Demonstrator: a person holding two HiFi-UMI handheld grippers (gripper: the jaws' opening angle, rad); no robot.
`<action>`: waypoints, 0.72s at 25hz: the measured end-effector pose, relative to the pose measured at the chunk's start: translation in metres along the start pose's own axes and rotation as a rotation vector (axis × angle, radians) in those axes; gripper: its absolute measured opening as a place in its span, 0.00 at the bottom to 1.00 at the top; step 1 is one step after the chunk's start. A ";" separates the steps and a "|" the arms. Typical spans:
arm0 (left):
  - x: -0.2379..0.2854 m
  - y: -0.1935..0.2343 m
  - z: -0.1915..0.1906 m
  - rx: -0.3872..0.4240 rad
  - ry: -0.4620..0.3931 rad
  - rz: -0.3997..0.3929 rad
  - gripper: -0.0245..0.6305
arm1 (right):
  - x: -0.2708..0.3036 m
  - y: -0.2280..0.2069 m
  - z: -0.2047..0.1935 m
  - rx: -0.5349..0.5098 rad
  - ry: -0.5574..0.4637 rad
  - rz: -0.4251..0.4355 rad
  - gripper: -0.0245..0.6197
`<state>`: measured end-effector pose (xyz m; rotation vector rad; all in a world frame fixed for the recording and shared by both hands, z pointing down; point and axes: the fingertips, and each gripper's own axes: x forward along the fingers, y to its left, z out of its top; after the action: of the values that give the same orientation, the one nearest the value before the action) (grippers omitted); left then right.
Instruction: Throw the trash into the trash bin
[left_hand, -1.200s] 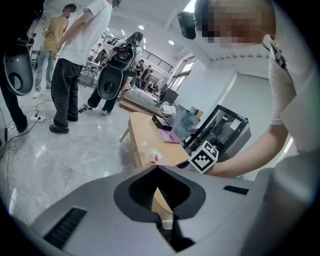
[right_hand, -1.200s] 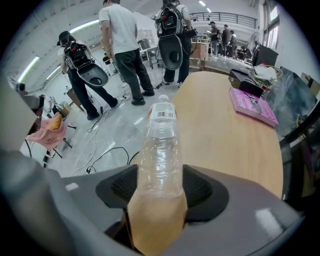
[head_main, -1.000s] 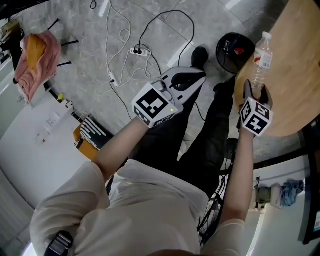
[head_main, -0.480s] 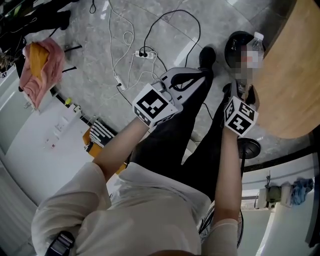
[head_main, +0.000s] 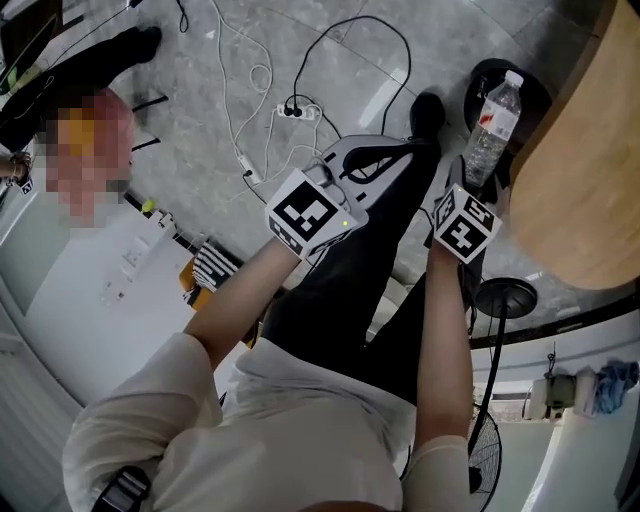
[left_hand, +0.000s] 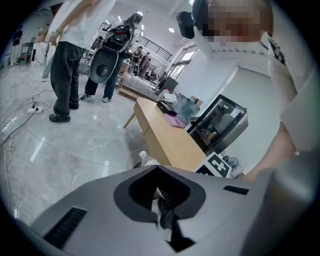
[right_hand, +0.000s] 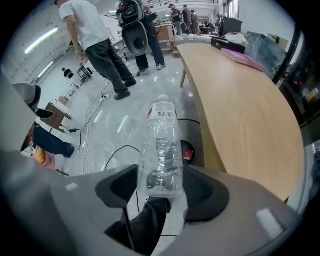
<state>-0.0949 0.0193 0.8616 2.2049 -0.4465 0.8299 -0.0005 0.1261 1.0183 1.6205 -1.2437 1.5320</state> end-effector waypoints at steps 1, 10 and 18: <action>0.002 0.004 -0.004 -0.004 0.003 0.000 0.05 | 0.008 -0.001 -0.006 0.016 0.014 -0.012 0.49; 0.014 0.023 -0.026 -0.036 0.025 0.000 0.05 | 0.074 -0.024 -0.045 0.083 0.165 -0.122 0.50; 0.015 0.031 -0.031 -0.064 0.029 0.002 0.05 | 0.099 -0.029 -0.048 0.055 0.219 -0.142 0.50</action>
<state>-0.1136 0.0197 0.9043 2.1313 -0.4555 0.8364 -0.0045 0.1571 1.1272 1.4939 -0.9573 1.6164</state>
